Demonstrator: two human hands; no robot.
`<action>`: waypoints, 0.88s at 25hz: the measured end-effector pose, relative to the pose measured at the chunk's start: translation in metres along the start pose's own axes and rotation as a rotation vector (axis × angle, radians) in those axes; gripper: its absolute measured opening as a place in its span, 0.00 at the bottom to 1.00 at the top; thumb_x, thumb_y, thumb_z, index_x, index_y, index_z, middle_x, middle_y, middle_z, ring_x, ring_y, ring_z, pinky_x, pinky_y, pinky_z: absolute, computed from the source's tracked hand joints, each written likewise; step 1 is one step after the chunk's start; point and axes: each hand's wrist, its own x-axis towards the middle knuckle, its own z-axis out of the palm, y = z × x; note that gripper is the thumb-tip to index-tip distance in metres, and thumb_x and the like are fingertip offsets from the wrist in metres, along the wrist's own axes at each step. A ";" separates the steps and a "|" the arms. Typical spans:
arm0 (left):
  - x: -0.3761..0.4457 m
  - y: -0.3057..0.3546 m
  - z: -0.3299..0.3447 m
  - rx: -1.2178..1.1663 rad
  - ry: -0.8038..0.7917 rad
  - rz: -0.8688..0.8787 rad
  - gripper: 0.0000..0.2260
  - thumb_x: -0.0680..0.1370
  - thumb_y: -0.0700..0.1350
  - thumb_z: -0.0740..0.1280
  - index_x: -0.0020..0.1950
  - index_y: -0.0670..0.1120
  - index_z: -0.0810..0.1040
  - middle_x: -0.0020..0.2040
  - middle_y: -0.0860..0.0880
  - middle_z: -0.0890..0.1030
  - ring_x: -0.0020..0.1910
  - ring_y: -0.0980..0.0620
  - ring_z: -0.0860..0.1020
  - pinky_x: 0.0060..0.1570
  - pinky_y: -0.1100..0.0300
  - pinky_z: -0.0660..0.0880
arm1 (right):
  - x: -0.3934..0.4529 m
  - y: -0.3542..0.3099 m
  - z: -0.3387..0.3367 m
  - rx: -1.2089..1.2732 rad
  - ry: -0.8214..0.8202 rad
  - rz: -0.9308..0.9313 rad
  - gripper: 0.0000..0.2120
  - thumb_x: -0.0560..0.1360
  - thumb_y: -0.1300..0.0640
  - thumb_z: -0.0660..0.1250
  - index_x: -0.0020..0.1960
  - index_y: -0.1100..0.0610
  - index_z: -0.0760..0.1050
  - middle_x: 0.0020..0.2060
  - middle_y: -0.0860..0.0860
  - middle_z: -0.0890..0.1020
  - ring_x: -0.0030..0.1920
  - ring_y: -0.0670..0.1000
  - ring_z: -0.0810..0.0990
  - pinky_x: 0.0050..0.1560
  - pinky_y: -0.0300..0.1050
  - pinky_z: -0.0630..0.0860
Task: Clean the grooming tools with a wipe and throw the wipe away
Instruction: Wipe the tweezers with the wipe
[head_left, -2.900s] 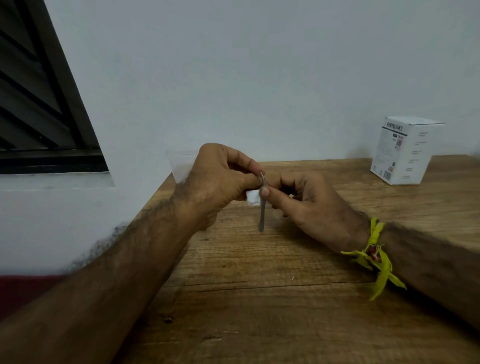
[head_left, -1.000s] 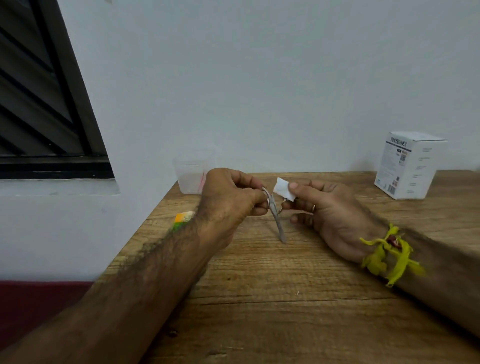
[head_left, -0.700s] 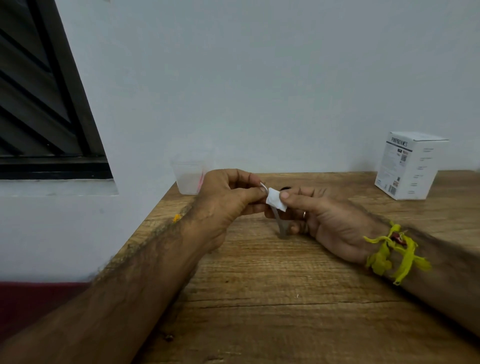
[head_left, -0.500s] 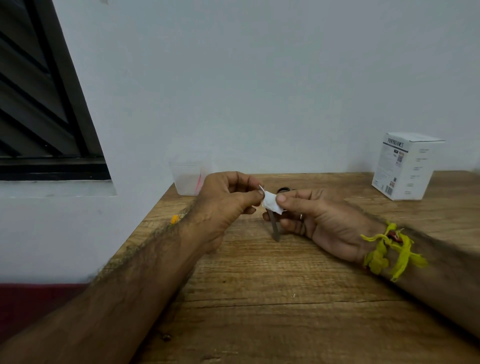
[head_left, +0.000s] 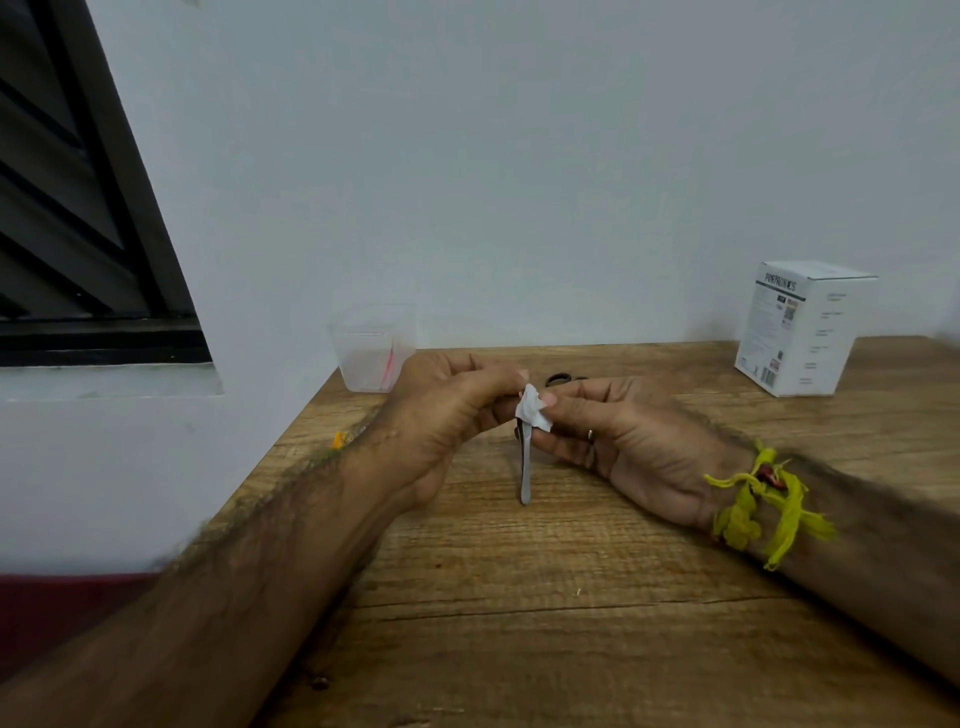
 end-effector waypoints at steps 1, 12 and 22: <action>0.000 0.000 0.000 0.041 0.002 -0.007 0.02 0.73 0.32 0.73 0.41 0.38 0.84 0.37 0.47 0.86 0.37 0.54 0.84 0.39 0.65 0.80 | 0.000 0.000 0.000 0.003 -0.002 0.004 0.15 0.74 0.66 0.69 0.56 0.76 0.76 0.51 0.63 0.85 0.47 0.52 0.86 0.42 0.39 0.83; 0.005 0.008 -0.009 -0.213 -0.109 -0.045 0.04 0.79 0.37 0.67 0.48 0.37 0.80 0.38 0.46 0.80 0.32 0.58 0.78 0.41 0.67 0.80 | -0.007 -0.006 0.003 -0.012 -0.184 0.054 0.14 0.73 0.60 0.68 0.55 0.67 0.79 0.51 0.61 0.85 0.53 0.58 0.85 0.36 0.40 0.82; 0.000 -0.011 0.000 0.158 -0.001 0.145 0.02 0.74 0.41 0.76 0.46 0.45 0.85 0.42 0.46 0.88 0.44 0.51 0.86 0.44 0.62 0.81 | -0.001 0.003 0.004 -0.060 -0.014 -0.147 0.14 0.70 0.62 0.71 0.50 0.72 0.80 0.53 0.67 0.83 0.50 0.57 0.84 0.46 0.41 0.84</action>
